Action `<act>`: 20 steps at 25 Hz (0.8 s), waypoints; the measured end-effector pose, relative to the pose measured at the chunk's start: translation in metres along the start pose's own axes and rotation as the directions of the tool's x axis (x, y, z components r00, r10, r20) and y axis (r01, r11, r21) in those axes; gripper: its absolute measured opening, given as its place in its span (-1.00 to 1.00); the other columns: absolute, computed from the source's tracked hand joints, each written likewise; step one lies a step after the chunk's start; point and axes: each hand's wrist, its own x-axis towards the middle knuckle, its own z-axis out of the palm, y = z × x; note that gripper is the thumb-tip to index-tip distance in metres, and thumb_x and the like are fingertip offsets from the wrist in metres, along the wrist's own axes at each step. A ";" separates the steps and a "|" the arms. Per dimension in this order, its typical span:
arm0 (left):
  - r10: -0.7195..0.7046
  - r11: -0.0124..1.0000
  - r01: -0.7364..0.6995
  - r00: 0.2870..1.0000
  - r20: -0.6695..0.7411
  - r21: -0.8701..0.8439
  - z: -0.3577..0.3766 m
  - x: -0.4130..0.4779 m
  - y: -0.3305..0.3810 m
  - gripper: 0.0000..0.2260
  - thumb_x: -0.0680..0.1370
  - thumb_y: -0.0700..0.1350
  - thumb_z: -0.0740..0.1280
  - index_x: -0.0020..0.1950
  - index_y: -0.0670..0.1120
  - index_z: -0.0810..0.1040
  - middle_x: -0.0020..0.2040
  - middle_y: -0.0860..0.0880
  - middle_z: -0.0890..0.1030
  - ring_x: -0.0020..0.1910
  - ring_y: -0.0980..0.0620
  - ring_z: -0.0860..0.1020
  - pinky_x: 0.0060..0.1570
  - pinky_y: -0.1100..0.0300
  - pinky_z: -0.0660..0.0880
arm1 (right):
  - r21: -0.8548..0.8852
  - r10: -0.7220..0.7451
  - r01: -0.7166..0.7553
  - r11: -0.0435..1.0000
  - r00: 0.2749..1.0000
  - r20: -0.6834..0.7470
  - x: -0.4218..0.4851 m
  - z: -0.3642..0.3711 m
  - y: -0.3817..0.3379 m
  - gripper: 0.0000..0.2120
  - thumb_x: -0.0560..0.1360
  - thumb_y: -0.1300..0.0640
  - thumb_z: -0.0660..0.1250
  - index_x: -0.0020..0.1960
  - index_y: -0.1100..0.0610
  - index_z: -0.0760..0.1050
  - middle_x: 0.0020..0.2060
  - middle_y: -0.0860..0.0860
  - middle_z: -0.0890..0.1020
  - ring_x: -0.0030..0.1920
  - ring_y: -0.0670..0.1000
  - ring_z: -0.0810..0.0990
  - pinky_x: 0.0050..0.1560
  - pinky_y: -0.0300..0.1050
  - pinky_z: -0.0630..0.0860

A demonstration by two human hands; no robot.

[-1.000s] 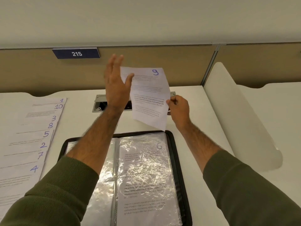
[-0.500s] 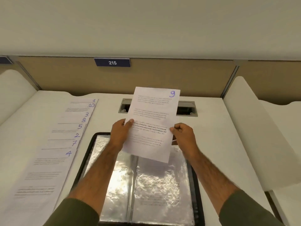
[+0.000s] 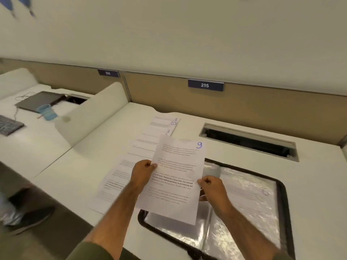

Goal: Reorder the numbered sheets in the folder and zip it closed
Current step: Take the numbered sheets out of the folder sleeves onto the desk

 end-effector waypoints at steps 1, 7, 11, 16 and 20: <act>-0.003 1.000 0.003 1.000 -0.014 0.008 -0.015 0.002 -0.010 -0.77 0.61 -0.07 0.38 -0.21 -0.13 0.56 -0.23 -0.05 0.68 -0.26 -0.05 0.64 -0.26 0.11 0.54 | -0.016 0.002 -0.002 1.000 1.000 0.010 -0.002 0.017 0.000 -0.81 0.62 0.19 0.31 -0.08 0.29 0.57 -0.19 0.16 0.71 -0.27 0.13 0.71 -0.25 0.03 0.68; -0.012 0.999 0.013 0.999 -0.037 0.037 -0.099 0.040 -0.076 -0.74 0.64 -0.07 0.32 -0.16 -0.21 0.60 -0.21 -0.08 0.69 -0.25 -0.07 0.64 -0.26 0.10 0.53 | -0.099 -0.002 -0.002 0.995 0.999 -0.041 -0.002 0.134 -0.002 -0.79 0.61 0.20 0.31 -0.14 0.31 0.53 -0.24 0.09 0.72 -0.29 0.12 0.72 -0.34 -0.08 0.64; -0.015 0.987 0.010 0.999 0.033 0.159 -0.147 0.073 -0.120 -0.78 0.63 -0.11 0.32 -0.17 -0.17 0.61 -0.22 -0.04 0.67 -0.23 -0.04 0.63 -0.29 0.16 0.48 | -0.107 0.079 -0.098 0.989 0.982 -0.171 -0.007 0.214 0.012 -0.82 0.58 0.24 0.34 -0.16 0.31 0.52 -0.23 0.15 0.69 -0.30 0.07 0.69 -0.40 -0.12 0.61; -0.002 0.947 -0.049 0.987 0.158 0.317 -0.187 0.089 -0.158 -0.78 0.63 -0.10 0.31 -0.18 -0.14 0.58 -0.22 0.00 0.64 -0.25 0.07 0.58 -0.34 0.25 0.39 | -0.234 0.149 -0.227 0.945 0.939 -0.309 -0.016 0.281 0.045 -0.74 0.53 0.19 0.37 -0.32 0.17 0.44 -0.27 0.20 0.66 -0.33 0.12 0.67 -0.29 0.17 0.63; 0.005 0.933 -0.083 0.976 0.216 0.351 -0.201 0.099 -0.170 -0.78 0.63 -0.09 0.31 -0.20 -0.10 0.53 -0.22 0.01 0.63 -0.26 0.09 0.56 -0.35 0.25 0.38 | -0.260 0.164 -0.267 0.928 0.918 -0.360 -0.022 0.306 0.041 -0.74 0.53 0.20 0.35 -0.32 0.15 0.42 -0.34 0.09 0.59 -0.35 0.06 0.58 -0.22 0.18 0.65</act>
